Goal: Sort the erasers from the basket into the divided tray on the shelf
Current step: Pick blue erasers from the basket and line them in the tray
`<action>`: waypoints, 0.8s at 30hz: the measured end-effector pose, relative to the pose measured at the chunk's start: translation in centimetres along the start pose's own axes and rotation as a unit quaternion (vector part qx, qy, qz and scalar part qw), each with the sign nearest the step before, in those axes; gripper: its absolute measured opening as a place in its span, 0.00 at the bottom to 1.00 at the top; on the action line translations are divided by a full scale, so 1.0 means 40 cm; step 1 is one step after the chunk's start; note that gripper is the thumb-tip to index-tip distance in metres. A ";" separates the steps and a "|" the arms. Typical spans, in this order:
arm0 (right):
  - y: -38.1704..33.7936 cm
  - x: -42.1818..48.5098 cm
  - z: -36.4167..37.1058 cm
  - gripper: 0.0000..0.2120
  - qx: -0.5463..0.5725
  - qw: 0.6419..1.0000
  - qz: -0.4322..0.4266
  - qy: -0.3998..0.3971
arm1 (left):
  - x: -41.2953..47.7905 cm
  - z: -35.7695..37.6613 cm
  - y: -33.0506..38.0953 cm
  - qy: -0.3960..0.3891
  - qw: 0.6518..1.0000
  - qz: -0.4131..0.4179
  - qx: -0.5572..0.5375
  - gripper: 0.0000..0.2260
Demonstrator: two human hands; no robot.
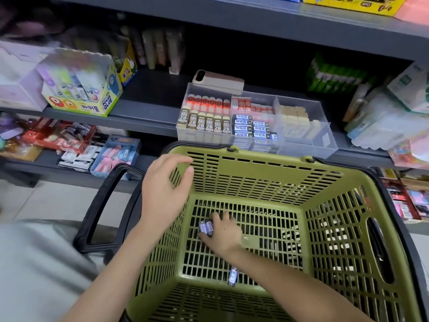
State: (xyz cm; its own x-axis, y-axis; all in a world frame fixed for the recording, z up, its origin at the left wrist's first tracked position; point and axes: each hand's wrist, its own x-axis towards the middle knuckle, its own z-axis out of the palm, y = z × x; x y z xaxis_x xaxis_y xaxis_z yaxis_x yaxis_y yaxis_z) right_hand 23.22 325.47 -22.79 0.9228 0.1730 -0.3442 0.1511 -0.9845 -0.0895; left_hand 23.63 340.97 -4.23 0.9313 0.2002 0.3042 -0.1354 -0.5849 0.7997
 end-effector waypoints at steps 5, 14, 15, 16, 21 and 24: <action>0.075 -0.007 0.002 0.24 0.076 0.996 -0.054 0.014 | -0.003 0.017 0.009 -0.045 0.997 -0.022 -0.066 0.09; 0.103 -0.065 -0.129 0.20 0.229 0.965 -0.111 0.069 | -0.015 0.089 0.004 -0.187 0.886 -0.377 -0.198 0.07; 0.100 -0.076 -0.164 0.19 0.246 0.957 -0.126 0.093 | -0.016 0.101 0.004 -0.206 0.849 -0.438 -0.213 0.10; 0.095 -0.089 -0.200 0.19 0.259 0.948 -0.144 0.117 | -0.016 0.111 0.004 -0.230 0.805 -0.494 -0.234 0.13; 0.087 -0.141 -0.317 0.27 0.262 0.929 -0.227 0.131 | -0.025 0.139 0.016 -0.307 0.602 -0.624 -0.392 0.18; 0.118 -0.142 -0.312 0.16 0.412 0.879 -0.176 0.164 | -0.021 0.138 0.013 -0.287 0.583 -0.611 -0.452 0.12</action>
State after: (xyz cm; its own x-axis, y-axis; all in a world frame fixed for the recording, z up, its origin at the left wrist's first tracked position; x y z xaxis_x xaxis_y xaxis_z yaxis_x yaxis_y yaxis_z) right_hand 23.11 319.48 -9.59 0.9430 0.3119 0.1163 0.2651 -0.4925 -0.8290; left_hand 24.65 336.15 -6.93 0.4444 -0.4150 -0.7939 0.8666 0.4238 0.2635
